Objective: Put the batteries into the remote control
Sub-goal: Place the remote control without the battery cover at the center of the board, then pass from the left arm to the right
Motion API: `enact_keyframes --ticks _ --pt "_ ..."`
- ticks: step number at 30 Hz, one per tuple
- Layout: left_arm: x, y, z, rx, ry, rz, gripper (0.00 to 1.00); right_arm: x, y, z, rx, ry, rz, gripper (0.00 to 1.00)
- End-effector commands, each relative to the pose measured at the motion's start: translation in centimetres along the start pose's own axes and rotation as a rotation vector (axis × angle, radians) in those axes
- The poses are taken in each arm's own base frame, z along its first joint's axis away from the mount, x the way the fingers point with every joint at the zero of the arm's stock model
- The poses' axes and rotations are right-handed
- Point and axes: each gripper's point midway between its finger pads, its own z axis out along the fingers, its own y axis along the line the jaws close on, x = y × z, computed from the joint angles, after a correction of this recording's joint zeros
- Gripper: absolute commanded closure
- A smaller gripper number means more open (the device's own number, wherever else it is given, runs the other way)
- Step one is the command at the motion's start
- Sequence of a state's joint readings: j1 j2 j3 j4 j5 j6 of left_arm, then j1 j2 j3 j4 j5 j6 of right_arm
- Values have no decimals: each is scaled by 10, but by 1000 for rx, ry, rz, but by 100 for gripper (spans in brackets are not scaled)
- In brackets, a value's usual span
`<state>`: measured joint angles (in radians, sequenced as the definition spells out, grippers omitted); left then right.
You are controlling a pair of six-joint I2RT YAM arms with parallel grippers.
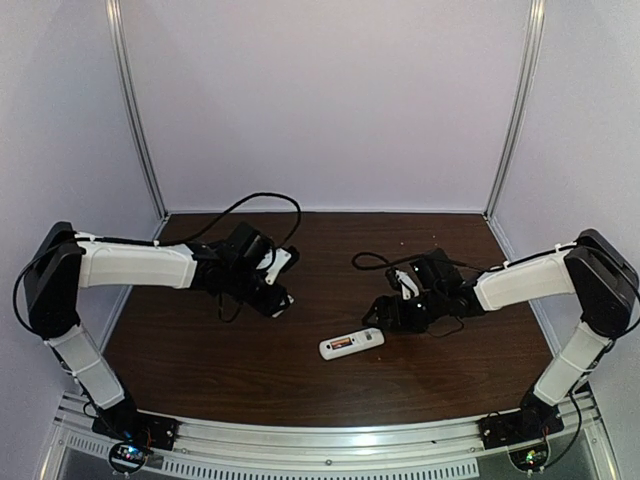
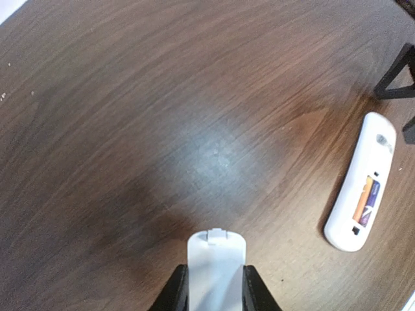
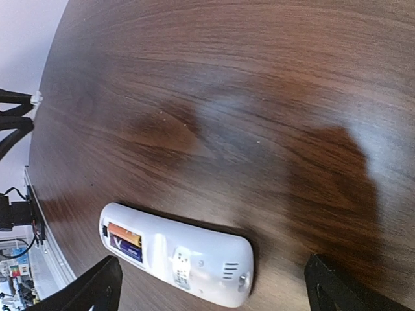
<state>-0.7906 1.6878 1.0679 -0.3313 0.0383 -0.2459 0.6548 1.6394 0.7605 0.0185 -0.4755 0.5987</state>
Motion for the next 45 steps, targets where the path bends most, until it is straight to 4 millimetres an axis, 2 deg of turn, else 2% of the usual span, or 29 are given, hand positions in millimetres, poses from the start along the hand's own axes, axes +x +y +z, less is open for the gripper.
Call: enact_keyframes --ticks 1,6,9,12,15,20,25,29,35,45 --pt "-45 -13 -37 82 -215 -27 80 -11 -6 -24 64 -56 -71 0" --pt "-91 -35 -98 227 -500 -82 80 -48 42 -63 -53 -204 -211 0" --pt "-108 -55 -135 373 -640 -92 80 -61 80 -84 -181 -262 -281 0" --pt "-114 -73 -165 517 -759 -89 80 -67 125 -104 -363 -293 -347 0" --pt "-117 -83 -194 614 -883 -84 80 -65 166 -126 -535 -325 -398 0" --pt "-116 -105 -223 726 -990 -43 80 -57 219 -149 -720 -336 -454 6" --pt "-110 -131 -243 874 -1056 17 80 -43 263 -160 -948 -266 -446 12" --pt "-111 -137 -250 919 -1074 19 80 -30 284 -164 -966 -268 -534 13" --pt "-111 -139 -254 960 -1084 0 80 -18 302 -165 -916 -273 -655 17" --pt "-112 -148 -252 1024 -1081 -15 80 -29 305 -154 -839 -300 -682 26"
